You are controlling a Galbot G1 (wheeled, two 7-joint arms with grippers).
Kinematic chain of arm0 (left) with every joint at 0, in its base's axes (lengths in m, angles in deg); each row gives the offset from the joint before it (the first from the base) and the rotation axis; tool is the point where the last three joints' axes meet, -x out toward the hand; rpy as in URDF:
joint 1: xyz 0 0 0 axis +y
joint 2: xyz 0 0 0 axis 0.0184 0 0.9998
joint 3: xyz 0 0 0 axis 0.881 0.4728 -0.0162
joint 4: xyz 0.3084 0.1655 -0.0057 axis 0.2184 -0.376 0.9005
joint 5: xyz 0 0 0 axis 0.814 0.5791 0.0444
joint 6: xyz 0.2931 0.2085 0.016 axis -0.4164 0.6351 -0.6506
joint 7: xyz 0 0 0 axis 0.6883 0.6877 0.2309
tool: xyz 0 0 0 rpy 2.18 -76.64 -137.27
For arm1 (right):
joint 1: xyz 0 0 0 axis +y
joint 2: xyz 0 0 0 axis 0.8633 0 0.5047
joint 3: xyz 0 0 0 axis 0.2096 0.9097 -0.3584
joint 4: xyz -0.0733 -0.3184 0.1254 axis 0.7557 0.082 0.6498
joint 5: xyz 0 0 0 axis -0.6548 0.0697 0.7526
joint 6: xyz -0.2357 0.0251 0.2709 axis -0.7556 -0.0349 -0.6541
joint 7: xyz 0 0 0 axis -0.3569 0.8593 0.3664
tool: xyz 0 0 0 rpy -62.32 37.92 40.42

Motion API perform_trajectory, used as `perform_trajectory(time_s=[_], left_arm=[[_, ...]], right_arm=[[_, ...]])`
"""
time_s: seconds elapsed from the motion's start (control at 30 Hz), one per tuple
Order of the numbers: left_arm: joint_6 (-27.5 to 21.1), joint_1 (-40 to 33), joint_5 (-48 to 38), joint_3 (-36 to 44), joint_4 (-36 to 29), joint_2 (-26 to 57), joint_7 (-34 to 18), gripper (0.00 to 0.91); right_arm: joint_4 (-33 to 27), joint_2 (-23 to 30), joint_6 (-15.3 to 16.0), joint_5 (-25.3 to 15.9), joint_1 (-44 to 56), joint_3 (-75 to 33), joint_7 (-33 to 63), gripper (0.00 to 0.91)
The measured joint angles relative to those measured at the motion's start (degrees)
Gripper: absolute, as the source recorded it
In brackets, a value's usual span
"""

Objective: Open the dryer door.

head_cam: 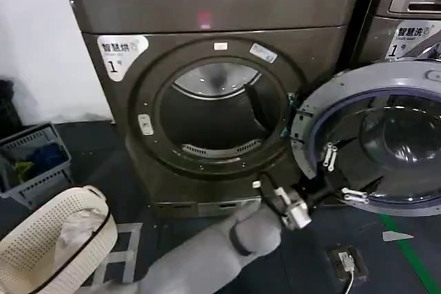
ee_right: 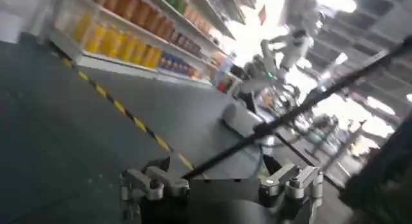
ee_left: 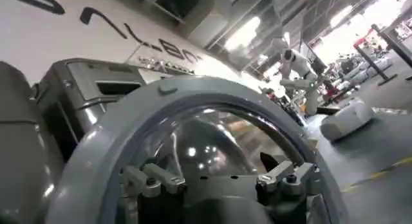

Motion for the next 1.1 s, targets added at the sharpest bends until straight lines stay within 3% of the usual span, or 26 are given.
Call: perform_trajectory(time_s=[0.57,1.1], left_arm=[[0.7,10.2,-1.1,-7.3,-14.5,19.3,0.8,0.907],[0.4,35.8,-3.7,-31.1,-25.0,33.2,2.3,0.907]], right_arm=[[3.9,2.7,1.3,-0.2,-0.2,0.3,-1.5,0.907],[5.8,4.3,1.4,-0.1,-0.4,-0.3,-3.2,0.907]])
